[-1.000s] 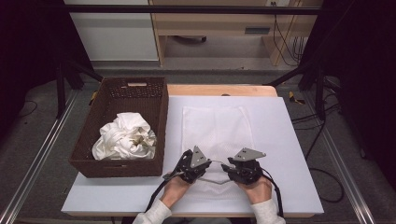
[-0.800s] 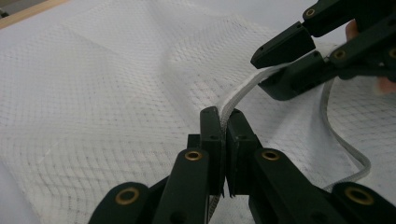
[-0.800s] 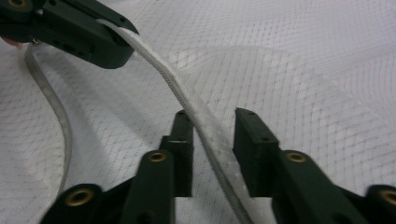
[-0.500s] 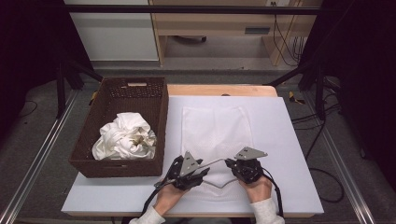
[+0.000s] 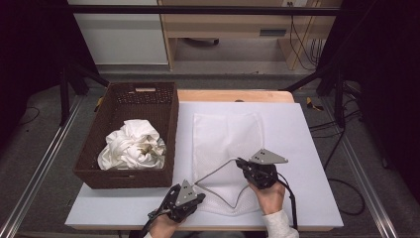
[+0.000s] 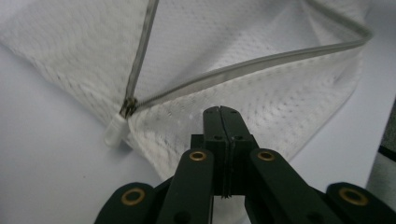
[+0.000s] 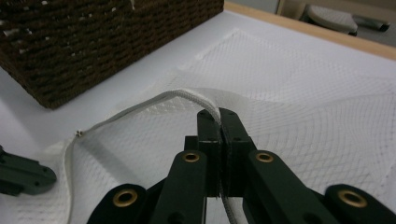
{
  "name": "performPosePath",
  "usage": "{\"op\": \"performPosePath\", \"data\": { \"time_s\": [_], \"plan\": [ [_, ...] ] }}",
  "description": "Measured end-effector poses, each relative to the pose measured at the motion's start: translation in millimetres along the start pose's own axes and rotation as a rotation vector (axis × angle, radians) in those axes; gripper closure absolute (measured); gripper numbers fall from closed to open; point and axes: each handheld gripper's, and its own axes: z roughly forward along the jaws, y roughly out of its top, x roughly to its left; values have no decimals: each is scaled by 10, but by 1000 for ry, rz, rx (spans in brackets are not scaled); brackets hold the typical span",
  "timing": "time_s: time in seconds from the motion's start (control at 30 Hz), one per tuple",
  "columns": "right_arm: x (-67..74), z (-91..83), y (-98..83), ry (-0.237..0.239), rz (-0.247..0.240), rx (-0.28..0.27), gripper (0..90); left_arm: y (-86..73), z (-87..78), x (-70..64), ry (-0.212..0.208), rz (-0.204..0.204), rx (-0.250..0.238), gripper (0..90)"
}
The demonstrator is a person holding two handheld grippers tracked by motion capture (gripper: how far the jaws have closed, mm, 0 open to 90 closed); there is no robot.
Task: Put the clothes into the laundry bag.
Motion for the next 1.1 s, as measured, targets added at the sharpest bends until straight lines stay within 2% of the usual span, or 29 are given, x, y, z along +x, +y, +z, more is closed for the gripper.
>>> {"op": "performPosePath", "data": {
  "time_s": [0.1, 0.3, 0.43, 0.53, 0.57, 0.6, 0.7, 0.73, 0.8, 0.87, 0.9, 0.93, 0.97, 1.07, 1.1],
  "plan": [
    [-15, -35, 33, 2, 9, -46, 887, -10, 10, -15, 7, 15, -3, 889],
    [-16, -143, 112, -4, 3, -116, 886, -13, 9, -11, 3, 14, -4, 888],
    [-12, -152, 111, -7, 1, -111, 885, -13, 4, -23, 7, 16, -10, 864],
    [-14, -137, 89, -8, 4, -99, 884, -2, -22, -31, 10, 17, -18, 770],
    [-14, -137, 89, -8, 4, -99, 884, 10, -48, -37, 14, 17, -31, 770],
    [-21, -133, 72, -12, 7, -93, 885, 46, -117, -38, 24, 24, -57, 674],
    [-30, -129, 56, -14, 10, -85, 885, 92, -201, -33, 27, 23, -84, 560],
    [-36, -124, 43, -14, 11, -78, 885, 136, -298, -17, 31, 9, -123, 527],
    [-39, -124, 34, -14, 10, -73, 885, 174, -400, 8, 31, -12, -172, 481],
    [-42, -123, 27, -14, 10, -70, 885, 218, -503, 42, 42, -26, -198, 444],
    [-42, -123, 27, -14, 10, -70, 885, 218, -503, 42, 42, -26, -198, 431],
    [-45, -124, 23, -11, 14, -67, 885, 261, -608, 86, 52, -34, -221, 417],
    [-45, -124, 23, -11, 14, -67, 885, 261, -608, 86, 52, -34, -221, 405],
    [-46, -124, 18, -9, 16, -64, 884, 333, -825, 215, 101, -40, -245, 365],
    [-45, -121, 16, -11, 16, -63, 884, 333, -825, 215, 101, -40, -245, 355]
  ]
}}
